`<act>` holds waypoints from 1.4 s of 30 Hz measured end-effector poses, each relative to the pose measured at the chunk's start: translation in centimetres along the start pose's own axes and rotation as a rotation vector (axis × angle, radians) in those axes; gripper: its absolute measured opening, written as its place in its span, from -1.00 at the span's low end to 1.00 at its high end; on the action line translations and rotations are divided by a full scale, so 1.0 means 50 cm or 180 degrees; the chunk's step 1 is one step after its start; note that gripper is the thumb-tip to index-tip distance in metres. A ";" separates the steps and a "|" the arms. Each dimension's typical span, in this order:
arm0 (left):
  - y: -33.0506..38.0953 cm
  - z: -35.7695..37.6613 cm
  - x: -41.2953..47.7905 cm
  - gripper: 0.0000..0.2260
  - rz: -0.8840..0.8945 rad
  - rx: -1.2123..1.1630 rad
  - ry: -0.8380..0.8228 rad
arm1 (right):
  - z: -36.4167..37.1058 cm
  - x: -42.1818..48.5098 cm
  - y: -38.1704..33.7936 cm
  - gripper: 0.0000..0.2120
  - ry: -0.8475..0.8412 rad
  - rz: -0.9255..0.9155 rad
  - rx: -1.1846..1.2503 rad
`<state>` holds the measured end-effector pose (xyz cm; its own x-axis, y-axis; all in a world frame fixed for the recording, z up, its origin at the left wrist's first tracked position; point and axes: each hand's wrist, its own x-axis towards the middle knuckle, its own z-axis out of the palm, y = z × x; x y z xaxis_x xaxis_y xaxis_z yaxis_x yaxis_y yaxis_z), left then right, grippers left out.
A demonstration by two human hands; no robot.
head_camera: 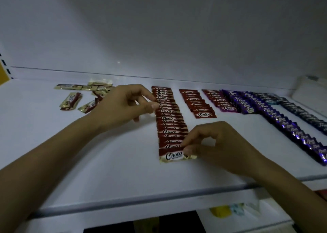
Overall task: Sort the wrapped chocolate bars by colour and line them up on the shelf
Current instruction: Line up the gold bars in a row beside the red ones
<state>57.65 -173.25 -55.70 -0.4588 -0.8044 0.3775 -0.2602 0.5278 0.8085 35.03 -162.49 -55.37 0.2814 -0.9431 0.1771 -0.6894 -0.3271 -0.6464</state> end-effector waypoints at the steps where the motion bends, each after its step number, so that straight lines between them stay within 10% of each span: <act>1: -0.004 0.002 0.001 -0.65 -0.0015 0.0112 -0.0025 | 0.004 -0.004 0.001 -0.85 0.0020 -0.0019 -0.0062; 14: -0.054 -0.034 0.011 -0.76 0.0112 0.1719 0.0671 | 0.010 0.002 0.017 -0.93 0.0135 -0.0301 -0.0896; 26: -0.143 -0.109 0.003 0.21 -0.2001 0.2529 0.0315 | 0.041 0.255 -0.050 -0.92 0.0073 -0.0405 -0.0573; 32: -0.155 -0.119 0.001 0.15 -0.1534 0.1979 0.0623 | 0.117 0.445 -0.073 -0.76 -0.0108 0.0287 -0.1308; 37: -0.177 -0.114 0.008 0.11 -0.1478 0.2402 0.0383 | 0.158 0.480 -0.109 -0.92 -0.0568 0.0630 0.0124; 42: -0.189 -0.110 0.020 -0.29 -0.1075 0.2618 0.0650 | 0.151 0.515 -0.101 -0.86 -0.0203 0.0558 -0.0033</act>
<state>64.34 -180.54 -60.49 -0.1092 -0.9427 0.3152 -0.9130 0.2205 0.3433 50.77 -184.69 -53.15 0.1979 -0.9801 0.0149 -0.7384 -0.1591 -0.6554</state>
